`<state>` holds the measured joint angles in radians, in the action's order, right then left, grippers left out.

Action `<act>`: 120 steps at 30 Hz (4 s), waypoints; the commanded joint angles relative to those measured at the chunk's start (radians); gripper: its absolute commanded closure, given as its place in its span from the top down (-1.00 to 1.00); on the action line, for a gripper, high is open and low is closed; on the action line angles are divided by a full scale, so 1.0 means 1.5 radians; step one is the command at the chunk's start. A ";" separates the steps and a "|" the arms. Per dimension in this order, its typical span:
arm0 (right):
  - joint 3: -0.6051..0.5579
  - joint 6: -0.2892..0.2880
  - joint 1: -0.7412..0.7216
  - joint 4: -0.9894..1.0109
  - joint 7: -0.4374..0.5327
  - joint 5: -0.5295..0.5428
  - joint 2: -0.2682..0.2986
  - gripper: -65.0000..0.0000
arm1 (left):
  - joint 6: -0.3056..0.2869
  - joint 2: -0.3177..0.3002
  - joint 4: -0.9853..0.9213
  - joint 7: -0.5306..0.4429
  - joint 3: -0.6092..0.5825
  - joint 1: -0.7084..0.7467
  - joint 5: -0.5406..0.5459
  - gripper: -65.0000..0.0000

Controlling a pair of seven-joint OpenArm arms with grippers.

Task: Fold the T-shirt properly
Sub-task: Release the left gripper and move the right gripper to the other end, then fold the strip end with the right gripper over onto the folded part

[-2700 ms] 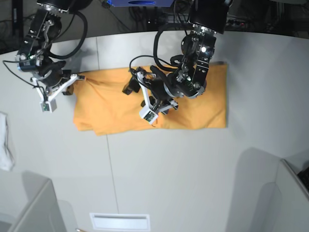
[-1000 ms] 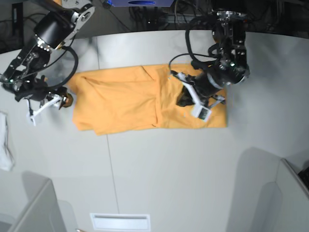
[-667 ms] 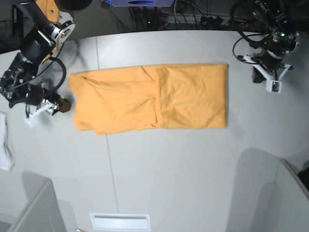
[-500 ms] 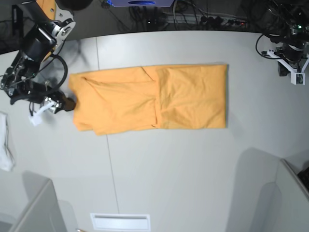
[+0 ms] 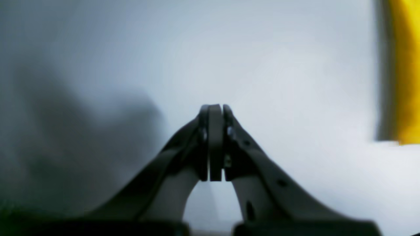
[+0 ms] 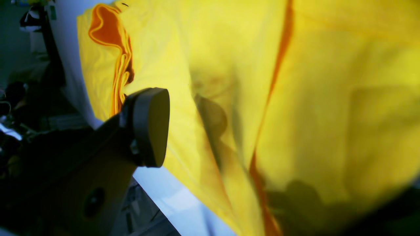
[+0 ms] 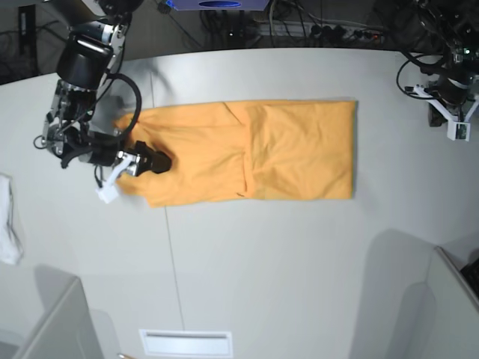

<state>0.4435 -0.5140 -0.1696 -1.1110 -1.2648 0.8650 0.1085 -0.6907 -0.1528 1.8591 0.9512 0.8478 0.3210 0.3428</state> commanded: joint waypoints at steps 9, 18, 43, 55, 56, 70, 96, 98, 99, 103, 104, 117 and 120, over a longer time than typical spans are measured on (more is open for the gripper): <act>-0.043 0.055 0.002 0.010 0.026 -0.061 0.007 -0.70 | -0.005 -0.005 -0.102 -0.008 -0.139 -0.102 -0.152 -1.00; -0.046 0.134 -0.013 -0.015 0.082 -0.111 0.023 -1.00 | -0.005 -0.002 -0.172 -0.090 -0.294 -0.119 -0.193 -1.00; -0.243 0.180 0.006 -0.465 0.042 -0.314 -0.105 -1.00 | 0.054 0.030 -0.186 -0.109 -0.506 -0.129 -0.194 -1.00; -0.347 0.184 0.043 -0.504 0.069 -0.318 -0.149 -1.00 | 0.054 0.030 -0.186 -0.109 -0.504 -0.111 -0.194 -1.00; -0.359 0.184 0.043 -0.504 0.075 -0.318 -0.150 -1.00 | 0.054 0.029 -0.186 -0.109 -0.504 -0.111 -0.194 -1.00; -0.506 0.244 0.033 -0.423 0.159 -0.318 -0.151 -1.00 | 0.054 0.033 -0.118 -0.109 -0.506 -0.076 -0.194 -1.00; -0.556 0.344 0.034 -0.294 0.261 -0.318 -0.148 0.01 | 0.050 0.029 0.002 -0.113 -0.409 0.039 -0.185 -1.00; -0.556 0.345 0.035 -0.311 0.257 -0.318 -0.150 0.01 | 0.050 0.028 0.016 -0.113 -0.385 0.052 -0.185 -1.00; -0.556 0.345 0.035 -0.312 0.256 -0.318 -0.151 0.01 | 0.050 0.026 0.020 -0.113 -0.373 0.059 -0.185 -1.00; -0.563 0.345 0.030 -0.311 0.260 -0.316 -0.153 0.01 | 0.050 0.026 0.023 -0.113 -0.316 0.074 -0.185 -1.00; -0.578 0.346 0.025 -0.311 0.261 -0.315 -0.153 0.01 | 0.050 0.027 0.023 -0.113 -0.301 0.077 -0.185 -1.00; -0.706 0.346 -0.085 -0.143 0.373 -0.255 -0.167 0.01 | -0.002 0.023 0.022 -0.080 -0.096 0.092 0.010 -1.00; -0.745 0.346 -0.116 -0.111 0.400 -0.218 -0.167 0.01 | -0.002 0.023 0.022 -0.079 -0.077 0.092 0.011 -1.00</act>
<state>-0.6800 0.0113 -0.3122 -1.2583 -0.6930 0.5297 -0.1299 -0.6865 -0.1085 1.8755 0.8501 0.7280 0.4553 0.3458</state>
